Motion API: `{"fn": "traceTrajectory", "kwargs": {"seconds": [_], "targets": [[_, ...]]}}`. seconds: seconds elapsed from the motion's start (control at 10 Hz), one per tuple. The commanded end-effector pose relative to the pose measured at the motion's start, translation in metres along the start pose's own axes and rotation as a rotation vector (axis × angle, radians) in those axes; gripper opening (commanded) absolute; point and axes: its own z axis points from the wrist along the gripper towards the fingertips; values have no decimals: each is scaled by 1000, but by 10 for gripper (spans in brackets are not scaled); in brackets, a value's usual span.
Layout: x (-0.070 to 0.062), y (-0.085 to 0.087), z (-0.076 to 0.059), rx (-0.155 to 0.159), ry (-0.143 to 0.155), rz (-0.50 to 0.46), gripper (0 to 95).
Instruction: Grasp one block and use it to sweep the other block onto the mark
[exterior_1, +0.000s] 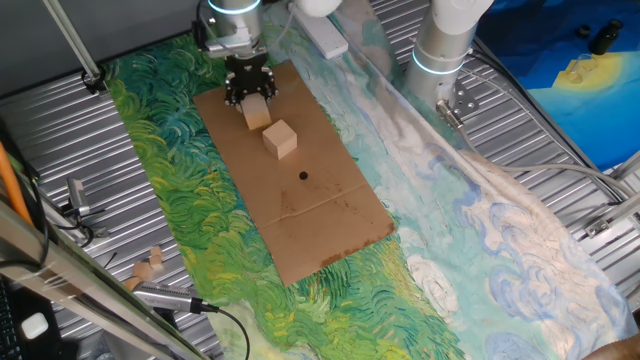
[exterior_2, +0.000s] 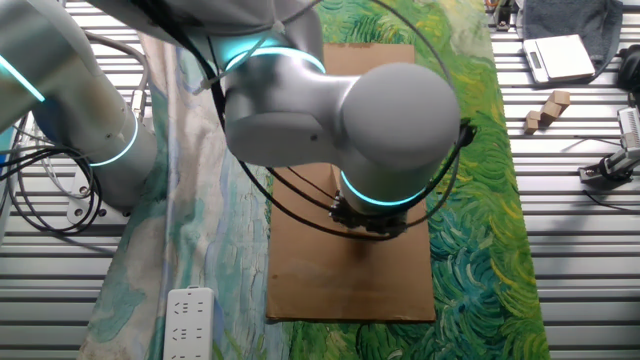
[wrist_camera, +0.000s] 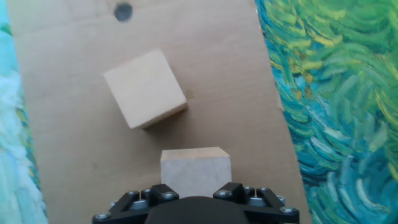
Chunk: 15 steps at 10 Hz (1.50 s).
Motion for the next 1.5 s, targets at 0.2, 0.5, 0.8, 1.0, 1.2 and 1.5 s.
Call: {"fn": "traceTrajectory", "kwargs": {"seconds": [0.2,0.5,0.8,1.0,1.2,1.5], "targets": [[-16,4,3,8,10,9,0],[-27,8,7,11,17,21,0],[-40,12,10,12,25,33,0],[-53,15,8,14,32,46,0],[-64,17,8,14,34,51,0],[-84,17,7,13,34,61,0]]}}
